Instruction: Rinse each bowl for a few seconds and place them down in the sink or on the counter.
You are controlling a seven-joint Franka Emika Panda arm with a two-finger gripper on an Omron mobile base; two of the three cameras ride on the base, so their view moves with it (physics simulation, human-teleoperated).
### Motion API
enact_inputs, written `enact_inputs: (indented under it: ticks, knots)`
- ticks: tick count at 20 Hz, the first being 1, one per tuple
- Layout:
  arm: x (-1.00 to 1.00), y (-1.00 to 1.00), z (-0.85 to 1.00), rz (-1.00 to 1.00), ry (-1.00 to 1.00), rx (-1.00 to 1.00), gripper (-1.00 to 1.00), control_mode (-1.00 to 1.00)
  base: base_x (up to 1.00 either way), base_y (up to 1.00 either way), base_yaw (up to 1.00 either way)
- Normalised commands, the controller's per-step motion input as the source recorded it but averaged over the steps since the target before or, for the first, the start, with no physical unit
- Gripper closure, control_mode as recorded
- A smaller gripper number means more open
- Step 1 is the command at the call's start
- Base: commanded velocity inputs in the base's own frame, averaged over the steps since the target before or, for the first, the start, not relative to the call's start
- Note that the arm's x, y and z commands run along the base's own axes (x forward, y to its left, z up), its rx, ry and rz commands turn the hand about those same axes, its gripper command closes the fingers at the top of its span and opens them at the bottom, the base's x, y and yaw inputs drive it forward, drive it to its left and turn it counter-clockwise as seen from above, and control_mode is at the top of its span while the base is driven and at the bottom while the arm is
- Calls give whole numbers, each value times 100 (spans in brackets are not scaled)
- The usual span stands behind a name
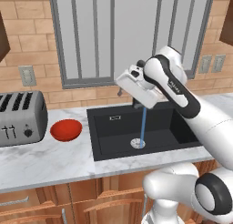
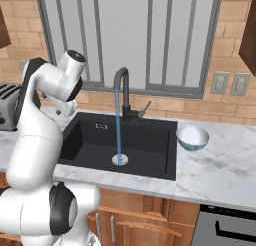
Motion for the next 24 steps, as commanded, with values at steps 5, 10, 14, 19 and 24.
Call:
enact_inputs:
  ticks: [5,10,14,19,24]
  knots:
    - [16,22,0,5,1,-10,-100,-100,0,0,0]
    - [29,26,-11,5,1,-7,-100,-100,0,0,0]
    - [30,25,-20,5,0,-3,-100,-100,0,0,0]
    - [26,19,-32,4,0,0,-100,-100,0,0,0]
    - [22,18,-31,4,0,0,-100,-100,0,0,0]
